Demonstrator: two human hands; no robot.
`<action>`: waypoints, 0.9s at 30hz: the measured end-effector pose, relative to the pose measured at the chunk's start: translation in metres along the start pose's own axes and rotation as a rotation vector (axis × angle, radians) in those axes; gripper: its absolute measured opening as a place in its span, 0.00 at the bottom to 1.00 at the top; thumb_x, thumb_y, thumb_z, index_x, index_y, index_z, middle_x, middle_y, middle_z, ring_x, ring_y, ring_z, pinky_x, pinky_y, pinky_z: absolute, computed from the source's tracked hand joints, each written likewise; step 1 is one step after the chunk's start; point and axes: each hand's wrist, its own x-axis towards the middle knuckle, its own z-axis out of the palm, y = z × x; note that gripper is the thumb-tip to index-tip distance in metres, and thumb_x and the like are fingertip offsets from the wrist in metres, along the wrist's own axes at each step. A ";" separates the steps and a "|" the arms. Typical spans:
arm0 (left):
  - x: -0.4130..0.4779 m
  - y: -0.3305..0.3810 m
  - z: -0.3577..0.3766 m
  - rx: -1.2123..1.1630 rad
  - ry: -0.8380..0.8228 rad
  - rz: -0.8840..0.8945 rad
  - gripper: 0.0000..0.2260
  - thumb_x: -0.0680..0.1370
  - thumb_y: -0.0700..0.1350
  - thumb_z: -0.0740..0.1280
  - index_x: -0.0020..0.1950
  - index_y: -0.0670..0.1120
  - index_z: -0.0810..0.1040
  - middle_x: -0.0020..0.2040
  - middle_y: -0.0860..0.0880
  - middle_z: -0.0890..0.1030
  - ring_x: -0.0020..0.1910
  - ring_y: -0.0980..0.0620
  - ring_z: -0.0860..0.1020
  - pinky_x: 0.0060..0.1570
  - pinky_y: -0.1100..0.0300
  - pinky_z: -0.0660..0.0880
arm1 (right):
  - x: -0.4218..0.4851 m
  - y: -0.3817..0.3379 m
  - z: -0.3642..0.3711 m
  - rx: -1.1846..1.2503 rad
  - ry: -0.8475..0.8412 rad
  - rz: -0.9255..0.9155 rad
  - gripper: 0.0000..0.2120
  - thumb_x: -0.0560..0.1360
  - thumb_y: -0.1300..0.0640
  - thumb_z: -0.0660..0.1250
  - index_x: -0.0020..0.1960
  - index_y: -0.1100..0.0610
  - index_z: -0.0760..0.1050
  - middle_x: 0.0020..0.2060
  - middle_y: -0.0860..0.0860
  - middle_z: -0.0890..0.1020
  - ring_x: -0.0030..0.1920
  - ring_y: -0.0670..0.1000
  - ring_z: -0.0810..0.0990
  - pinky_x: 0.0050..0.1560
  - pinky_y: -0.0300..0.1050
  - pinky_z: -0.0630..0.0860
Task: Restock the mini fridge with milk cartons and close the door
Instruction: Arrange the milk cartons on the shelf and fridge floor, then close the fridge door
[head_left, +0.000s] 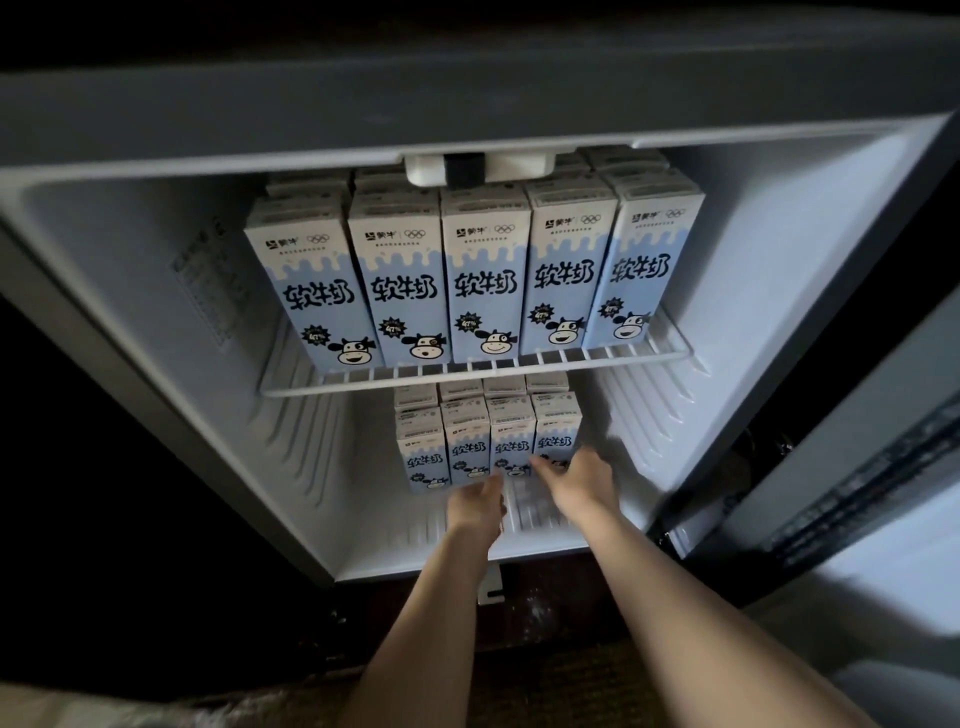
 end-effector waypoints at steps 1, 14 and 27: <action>-0.003 0.001 -0.003 0.145 -0.023 0.051 0.16 0.81 0.50 0.59 0.33 0.48 0.69 0.36 0.50 0.74 0.36 0.51 0.72 0.44 0.54 0.73 | -0.004 0.000 -0.003 -0.033 -0.032 -0.001 0.27 0.75 0.41 0.64 0.59 0.64 0.72 0.53 0.58 0.80 0.52 0.58 0.80 0.43 0.46 0.75; -0.109 0.053 -0.074 1.192 -0.196 0.336 0.18 0.83 0.48 0.52 0.62 0.37 0.71 0.63 0.39 0.75 0.62 0.42 0.74 0.57 0.56 0.70 | -0.087 -0.052 -0.072 -0.701 -0.090 -0.380 0.14 0.76 0.42 0.60 0.45 0.53 0.72 0.43 0.50 0.78 0.48 0.54 0.78 0.41 0.43 0.69; -0.240 0.110 -0.118 1.462 -0.217 0.588 0.20 0.82 0.52 0.53 0.65 0.40 0.72 0.63 0.44 0.76 0.60 0.46 0.76 0.61 0.54 0.72 | -0.204 -0.099 -0.165 -0.770 -0.061 -0.504 0.14 0.78 0.47 0.60 0.56 0.56 0.75 0.53 0.52 0.79 0.52 0.54 0.77 0.48 0.46 0.71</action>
